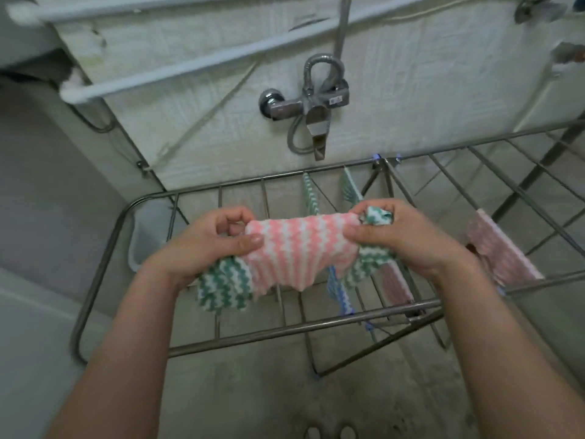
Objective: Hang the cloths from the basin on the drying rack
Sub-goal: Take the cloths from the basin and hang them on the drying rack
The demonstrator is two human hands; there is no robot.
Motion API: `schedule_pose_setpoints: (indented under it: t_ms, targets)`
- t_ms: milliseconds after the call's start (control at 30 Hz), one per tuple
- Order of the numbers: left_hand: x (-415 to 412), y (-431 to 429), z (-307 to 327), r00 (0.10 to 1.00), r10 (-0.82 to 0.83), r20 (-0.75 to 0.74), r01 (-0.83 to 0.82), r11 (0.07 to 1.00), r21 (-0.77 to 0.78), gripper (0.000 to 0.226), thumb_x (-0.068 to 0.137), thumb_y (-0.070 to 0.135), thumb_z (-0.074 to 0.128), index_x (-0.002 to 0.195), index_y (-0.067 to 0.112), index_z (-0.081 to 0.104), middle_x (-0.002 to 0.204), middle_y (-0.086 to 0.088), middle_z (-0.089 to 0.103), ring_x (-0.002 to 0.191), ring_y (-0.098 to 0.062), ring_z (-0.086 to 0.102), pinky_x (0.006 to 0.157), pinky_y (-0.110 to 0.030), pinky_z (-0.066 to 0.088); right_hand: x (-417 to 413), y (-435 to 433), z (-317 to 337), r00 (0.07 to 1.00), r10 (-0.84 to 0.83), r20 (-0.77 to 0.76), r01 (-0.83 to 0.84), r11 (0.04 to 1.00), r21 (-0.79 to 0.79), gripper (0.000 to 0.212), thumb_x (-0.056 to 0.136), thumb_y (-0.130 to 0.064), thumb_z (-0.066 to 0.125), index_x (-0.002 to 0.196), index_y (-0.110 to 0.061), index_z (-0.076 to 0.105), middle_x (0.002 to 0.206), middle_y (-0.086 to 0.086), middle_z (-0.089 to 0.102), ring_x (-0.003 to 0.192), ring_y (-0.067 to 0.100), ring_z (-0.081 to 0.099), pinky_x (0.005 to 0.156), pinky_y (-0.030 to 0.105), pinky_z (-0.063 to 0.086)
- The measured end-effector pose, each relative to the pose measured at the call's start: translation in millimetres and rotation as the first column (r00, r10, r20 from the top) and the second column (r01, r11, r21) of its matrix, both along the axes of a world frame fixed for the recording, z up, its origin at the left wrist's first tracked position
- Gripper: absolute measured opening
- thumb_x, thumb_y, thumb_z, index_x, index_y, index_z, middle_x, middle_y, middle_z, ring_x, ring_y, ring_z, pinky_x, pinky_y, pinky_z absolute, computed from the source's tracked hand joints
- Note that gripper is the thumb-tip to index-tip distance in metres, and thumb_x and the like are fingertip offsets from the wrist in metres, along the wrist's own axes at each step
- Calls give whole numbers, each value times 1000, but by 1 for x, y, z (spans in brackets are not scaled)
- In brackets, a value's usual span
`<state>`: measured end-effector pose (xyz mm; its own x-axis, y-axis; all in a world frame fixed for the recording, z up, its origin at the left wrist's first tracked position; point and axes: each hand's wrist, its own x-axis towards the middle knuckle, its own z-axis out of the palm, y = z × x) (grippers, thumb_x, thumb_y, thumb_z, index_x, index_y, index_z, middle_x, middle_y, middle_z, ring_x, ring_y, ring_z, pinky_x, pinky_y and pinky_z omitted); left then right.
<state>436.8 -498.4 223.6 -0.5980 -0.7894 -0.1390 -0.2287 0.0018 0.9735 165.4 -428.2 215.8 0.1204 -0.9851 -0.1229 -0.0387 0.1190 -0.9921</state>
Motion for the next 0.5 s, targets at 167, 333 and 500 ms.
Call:
schedule_pose_setpoints:
  t_ms: [167, 333, 500]
  targets:
    - [33, 4, -23, 985, 114, 127, -125, 989, 79, 21, 77, 24, 76, 81, 9, 62, 64, 4, 63, 60, -9, 58, 64, -24, 46, 19, -31, -32, 996, 39, -76, -24, 982, 188, 18, 68, -29, 79, 79, -18, 70, 79, 0, 73, 79, 18, 68, 85, 35, 49]
    - [26, -17, -101, 736, 323, 594, -243, 946, -214, 11, 86, 30, 65, 80, 23, 59, 77, 5, 60, 75, -16, 57, 65, -29, 43, 53, -71, -101, 844, -50, -534, 154, 976, 152, 21, 84, -19, 67, 67, -9, 58, 64, 5, 57, 65, 18, 55, 53, 26, 36]
    - [19, -42, -145, 607, 438, 663, -254, 898, -360, 12, 93, 35, 53, 89, 23, 54, 92, 0, 59, 88, -23, 58, 71, -31, 43, 72, -90, -131, 625, -89, -775, 232, 970, 76, 16, 85, -22, 57, 77, -10, 65, 82, 13, 66, 79, 32, 63, 61, 29, 44]
